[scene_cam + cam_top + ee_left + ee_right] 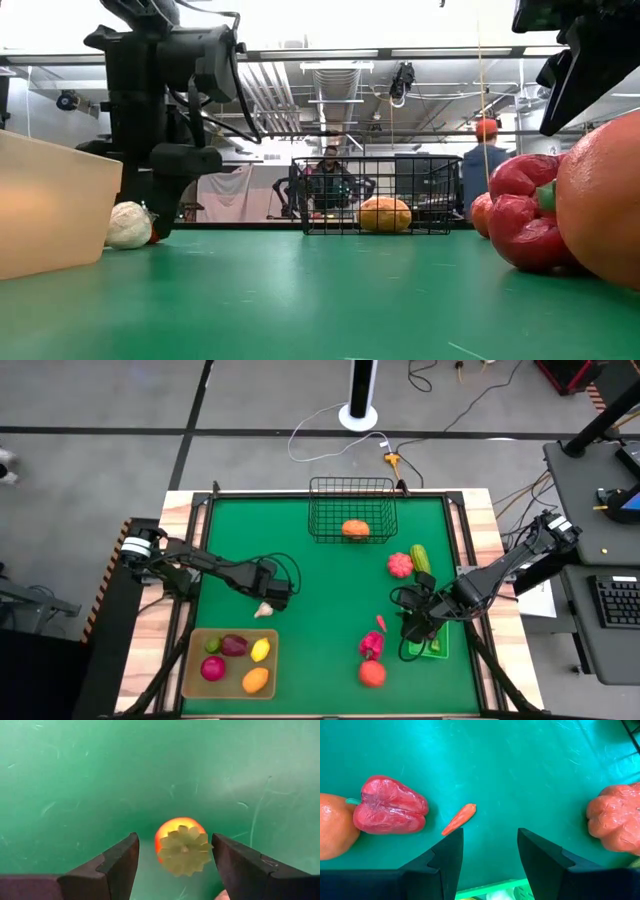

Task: Sort produce into baskets
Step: Put the strawberry into the green bin

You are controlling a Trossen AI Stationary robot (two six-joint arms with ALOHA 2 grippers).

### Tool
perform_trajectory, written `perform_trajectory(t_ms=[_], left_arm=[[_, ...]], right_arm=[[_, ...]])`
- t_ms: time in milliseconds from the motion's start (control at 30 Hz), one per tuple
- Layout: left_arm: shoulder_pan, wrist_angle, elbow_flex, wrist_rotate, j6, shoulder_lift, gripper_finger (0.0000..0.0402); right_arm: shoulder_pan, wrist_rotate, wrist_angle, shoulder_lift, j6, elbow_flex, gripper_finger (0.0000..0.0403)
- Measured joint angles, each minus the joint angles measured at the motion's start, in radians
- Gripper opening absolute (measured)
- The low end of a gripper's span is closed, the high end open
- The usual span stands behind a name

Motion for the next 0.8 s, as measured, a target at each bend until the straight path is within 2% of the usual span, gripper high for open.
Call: perform_trajectory(t_ms=[167, 233, 467, 533, 633, 800], left_arm=[[0.0, 0.001, -0.001, -0.005, 0.0, 0.0, 0.0229], [0.0, 0.001, -0.002, -0.005, 0.006, 0.0, 0.0215], [0.0, 0.001, -0.002, -0.005, 0.01, 0.0, 0.0104], [0.0, 0.001, -0.002, -0.006, 0.017, 0.0, 0.0083], [0.0, 0.0, 0.0, -0.016, 0.042, 0.0, 0.0076], [-0.001, -0.003, 0.054, -0.031, 0.189, -0.003, 0.0094]], right_arm=[[0.0, 0.0, 0.0, 0.0, 0.0, 0.0, 0.0178], [0.0, 0.0, 0.0, 0.0, 0.0, 0.0, 0.0178], [0.0, 0.0, 0.0, 0.0, 0.0, 0.0, 0.0178], [0.0, 0.0, 0.0, 0.0, 0.0, 0.0, 0.0178], [0.0, 0.0, 0.0, 0.0, 0.0, 0.0, 0.0178], [0.0, 0.0, 0.0, 0.0, -0.008, 0.0, 0.0178]])
